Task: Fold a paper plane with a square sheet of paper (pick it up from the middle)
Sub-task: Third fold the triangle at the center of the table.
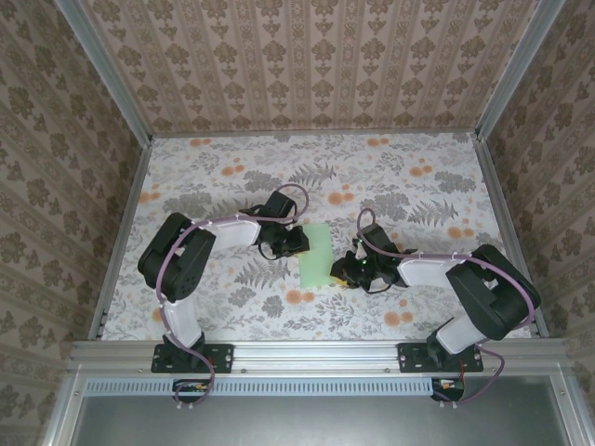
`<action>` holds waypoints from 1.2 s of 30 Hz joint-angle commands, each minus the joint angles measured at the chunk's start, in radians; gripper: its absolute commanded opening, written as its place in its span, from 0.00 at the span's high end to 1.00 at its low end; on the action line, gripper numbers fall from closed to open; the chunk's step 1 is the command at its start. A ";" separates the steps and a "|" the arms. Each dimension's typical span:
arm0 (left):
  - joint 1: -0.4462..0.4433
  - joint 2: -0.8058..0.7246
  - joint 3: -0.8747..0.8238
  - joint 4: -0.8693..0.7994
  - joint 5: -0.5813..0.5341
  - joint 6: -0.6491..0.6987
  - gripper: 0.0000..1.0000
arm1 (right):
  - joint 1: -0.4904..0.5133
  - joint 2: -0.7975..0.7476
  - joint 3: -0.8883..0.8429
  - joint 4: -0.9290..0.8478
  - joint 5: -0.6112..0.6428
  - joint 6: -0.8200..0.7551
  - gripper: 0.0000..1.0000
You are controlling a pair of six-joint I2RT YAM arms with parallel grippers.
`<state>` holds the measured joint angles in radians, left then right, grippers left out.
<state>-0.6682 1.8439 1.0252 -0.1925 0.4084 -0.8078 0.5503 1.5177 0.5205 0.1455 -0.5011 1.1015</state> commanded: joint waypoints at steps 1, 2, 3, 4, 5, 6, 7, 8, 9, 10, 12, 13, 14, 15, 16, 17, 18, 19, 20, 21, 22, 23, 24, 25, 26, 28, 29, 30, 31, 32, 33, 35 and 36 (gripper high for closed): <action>-0.004 -0.028 0.001 0.019 0.026 0.031 0.84 | -0.001 -0.031 0.000 -0.062 0.020 0.018 0.79; -0.002 -0.032 0.002 0.026 0.029 0.034 0.84 | -0.001 -0.033 0.000 -0.066 0.020 0.020 0.79; -0.001 -0.035 0.003 0.030 0.032 0.035 0.83 | -0.001 -0.034 0.000 -0.070 0.020 0.020 0.78; 0.001 -0.037 0.005 0.033 0.030 0.036 0.83 | -0.001 -0.036 0.000 -0.072 0.018 0.020 0.77; 0.003 -0.036 0.006 0.034 0.031 0.036 0.83 | -0.001 -0.037 -0.001 -0.073 0.018 0.021 0.77; 0.004 -0.036 0.006 0.036 0.033 0.037 0.84 | -0.001 -0.040 -0.001 -0.075 0.019 0.024 0.77; 0.006 -0.030 0.008 0.036 0.036 0.039 0.85 | -0.001 -0.043 -0.001 -0.077 0.017 0.025 0.77; 0.007 -0.024 0.010 0.030 0.035 0.036 0.86 | -0.001 -0.047 -0.001 -0.081 0.018 0.026 0.77; 0.007 -0.020 0.009 0.026 0.033 0.036 0.86 | -0.001 -0.049 -0.001 -0.085 0.017 0.025 0.77; 0.008 -0.015 0.008 0.024 0.031 0.036 0.86 | -0.001 -0.052 -0.002 -0.090 0.019 0.027 0.78; 0.007 -0.004 0.007 0.022 0.032 0.032 0.86 | -0.001 -0.059 -0.003 -0.096 0.019 0.030 0.78; 0.007 0.001 0.006 0.024 0.034 0.030 0.86 | -0.001 -0.062 -0.004 -0.101 0.019 0.031 0.79; 0.008 0.004 0.005 0.028 0.039 0.026 0.86 | -0.001 -0.063 -0.005 -0.103 0.018 0.031 0.82; 0.007 0.005 0.004 0.034 0.042 0.024 0.86 | -0.001 -0.065 -0.003 -0.104 0.015 0.033 0.84; 0.007 0.003 0.002 0.040 0.045 0.022 0.86 | -0.001 -0.065 -0.001 -0.110 0.013 0.032 0.86; 0.007 -0.002 0.001 0.044 0.046 0.021 0.86 | -0.001 -0.066 0.002 -0.123 0.015 0.032 0.88; 0.007 -0.006 0.001 0.045 0.046 0.023 0.86 | -0.001 -0.066 0.007 -0.141 0.015 0.027 0.90; 0.007 -0.015 0.001 0.047 0.047 0.024 0.86 | -0.001 -0.065 0.013 -0.164 0.013 0.019 0.91; 0.007 -0.024 0.000 0.047 0.047 0.025 0.86 | -0.001 -0.068 0.019 -0.195 0.011 0.007 0.92; 0.008 -0.034 0.000 0.047 0.049 0.030 0.86 | -0.001 -0.068 0.026 -0.225 0.010 -0.007 0.93; 0.010 -0.042 0.001 0.043 0.047 0.036 0.85 | -0.002 -0.070 0.032 -0.258 0.009 -0.024 0.93; 0.013 -0.050 0.002 0.039 0.044 0.041 0.85 | -0.003 -0.070 0.035 -0.284 0.004 -0.039 0.93; 0.016 -0.054 -0.001 0.041 0.041 0.045 0.85 | -0.004 -0.069 0.035 -0.297 -0.001 -0.049 0.93; 0.016 -0.054 -0.006 0.047 0.041 0.045 0.85 | -0.006 -0.068 0.035 -0.304 -0.006 -0.058 0.93; 0.018 -0.048 -0.010 0.055 0.042 0.044 0.85 | -0.006 -0.062 0.035 -0.302 -0.011 -0.063 0.93; 0.018 -0.024 -0.014 0.063 0.052 0.040 0.86 | -0.006 -0.046 0.039 -0.278 -0.020 -0.056 0.93; 0.018 -0.008 -0.015 0.069 0.060 0.036 0.86 | -0.006 -0.036 0.042 -0.266 -0.025 -0.050 0.94; 0.016 0.005 -0.016 0.079 0.068 0.030 0.86 | -0.006 -0.030 0.047 -0.255 -0.028 -0.046 0.94; 0.014 0.013 -0.018 0.087 0.073 0.026 0.86 | -0.006 -0.026 0.053 -0.253 -0.029 -0.044 0.94; 0.012 0.019 -0.017 0.089 0.074 0.026 0.87 | -0.006 -0.022 0.058 -0.253 -0.027 -0.045 0.94; 0.010 0.024 -0.013 0.081 0.070 0.027 0.87 | -0.006 -0.021 0.064 -0.255 -0.026 -0.043 0.94; 0.009 0.030 -0.009 0.059 0.059 0.035 0.87 | -0.006 -0.022 0.074 -0.256 -0.025 -0.043 0.94; 0.009 0.033 -0.007 0.046 0.051 0.039 0.87 | -0.005 -0.023 0.080 -0.254 -0.025 -0.044 0.94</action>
<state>-0.6559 1.8565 1.0210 -0.1246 0.4568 -0.7898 0.5484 1.4879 0.5667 -0.0875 -0.5087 1.0691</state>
